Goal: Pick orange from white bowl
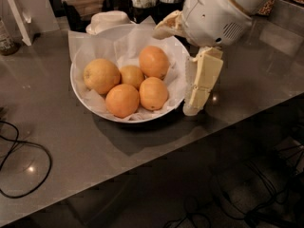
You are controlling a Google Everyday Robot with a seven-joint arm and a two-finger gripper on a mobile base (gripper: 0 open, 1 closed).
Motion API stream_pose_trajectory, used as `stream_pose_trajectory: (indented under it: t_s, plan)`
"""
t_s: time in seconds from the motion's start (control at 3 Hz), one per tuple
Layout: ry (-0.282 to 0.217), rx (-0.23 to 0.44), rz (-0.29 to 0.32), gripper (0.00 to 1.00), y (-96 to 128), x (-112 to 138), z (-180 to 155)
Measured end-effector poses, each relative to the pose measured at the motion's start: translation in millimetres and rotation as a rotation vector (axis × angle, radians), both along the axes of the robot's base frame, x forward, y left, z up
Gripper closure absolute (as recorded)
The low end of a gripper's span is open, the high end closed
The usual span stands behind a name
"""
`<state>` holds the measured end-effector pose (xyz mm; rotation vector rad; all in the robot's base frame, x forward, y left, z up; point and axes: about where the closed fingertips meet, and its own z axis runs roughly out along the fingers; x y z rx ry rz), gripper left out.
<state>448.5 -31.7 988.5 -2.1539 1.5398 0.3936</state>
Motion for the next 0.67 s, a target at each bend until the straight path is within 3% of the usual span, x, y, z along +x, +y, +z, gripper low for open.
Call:
stream_pose_trajectory:
  t_s: [0.33, 0.67]
  plan:
    - [0.019, 0.040, 0.086, 0.00, 36, -3, -1]
    - [0.100, 0.104, 0.163, 0.00, 68, -2, -6]
